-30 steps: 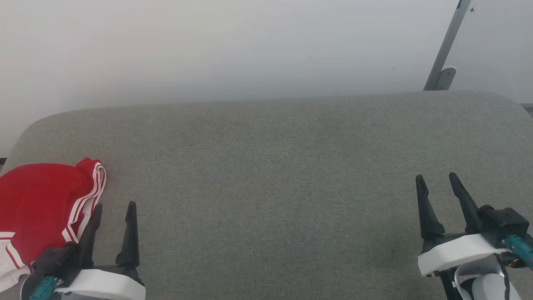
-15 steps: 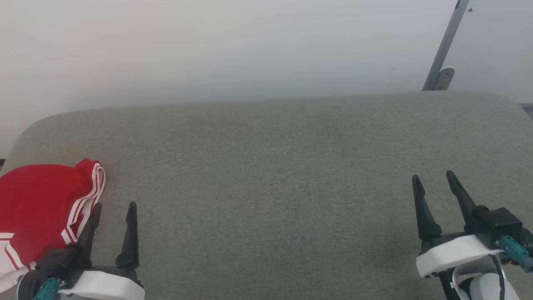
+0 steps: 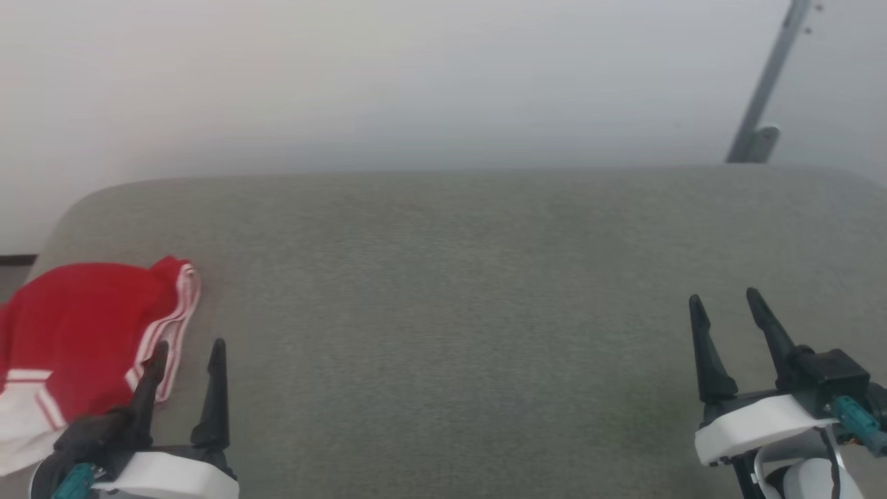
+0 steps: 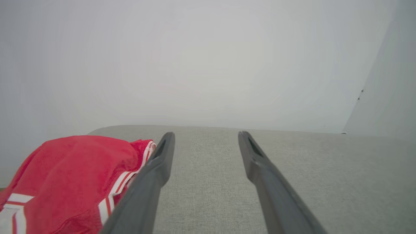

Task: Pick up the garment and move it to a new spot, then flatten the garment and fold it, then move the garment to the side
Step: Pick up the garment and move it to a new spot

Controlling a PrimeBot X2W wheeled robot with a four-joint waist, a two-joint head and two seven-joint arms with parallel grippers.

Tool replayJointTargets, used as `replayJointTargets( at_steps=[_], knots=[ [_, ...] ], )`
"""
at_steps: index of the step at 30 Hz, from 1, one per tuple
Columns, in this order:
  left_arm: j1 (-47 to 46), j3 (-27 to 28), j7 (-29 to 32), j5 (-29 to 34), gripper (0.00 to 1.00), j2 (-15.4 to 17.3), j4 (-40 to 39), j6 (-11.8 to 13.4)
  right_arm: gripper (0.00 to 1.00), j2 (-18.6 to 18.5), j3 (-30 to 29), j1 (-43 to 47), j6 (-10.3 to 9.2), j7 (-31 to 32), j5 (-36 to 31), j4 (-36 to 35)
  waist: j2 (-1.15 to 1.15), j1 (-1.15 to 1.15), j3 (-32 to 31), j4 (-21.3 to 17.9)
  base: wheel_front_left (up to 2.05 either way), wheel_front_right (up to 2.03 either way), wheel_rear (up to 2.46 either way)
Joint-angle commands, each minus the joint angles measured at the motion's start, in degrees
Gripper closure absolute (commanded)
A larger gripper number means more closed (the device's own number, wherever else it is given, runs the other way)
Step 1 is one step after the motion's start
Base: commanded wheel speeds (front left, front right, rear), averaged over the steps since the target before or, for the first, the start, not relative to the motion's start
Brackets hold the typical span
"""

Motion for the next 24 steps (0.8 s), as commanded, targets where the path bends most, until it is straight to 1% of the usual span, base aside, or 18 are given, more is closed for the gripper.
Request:
replayJointTargets(
  at_steps=[1,10,15,19,24],
  knots=[
    [-0.13,0.37,-0.29,-1.01,0.00,0.08,0.34,-0.08,0.00,-0.07,0.37,0.36,0.00,-0.33,0.27,0.18,0.00,0.00,-0.79,1.75,0.00,0.00,0.00],
    [1.60,2.56,-0.29,0.16,0.00,-0.37,0.52,0.22,0.00,-0.51,3.07,0.60,0.00,-0.28,1.08,1.18,0.00,0.00,-3.66,10.63,0.00,0.00,0.00],
    [2.36,3.74,-0.29,0.25,0.00,0.06,0.25,0.66,0.00,-0.26,5.02,0.15,-0.01,-0.28,1.76,1.95,0.00,0.00,-5.05,15.27,0.00,0.00,0.00],
    [3.03,4.39,0.05,-0.50,0.00,0.09,-0.17,1.39,0.00,-0.07,6.49,-0.28,-0.01,-0.28,2.11,2.40,0.00,0.00,-5.90,18.14,0.00,0.00,0.00],
    [3.43,4.78,1.24,-1.36,0.00,0.22,-1.07,1.89,0.00,0.13,7.87,-0.58,-0.01,-0.28,2.42,2.93,0.00,0.00,-6.46,20.54,0.00,0.00,0.00]
  ],
)
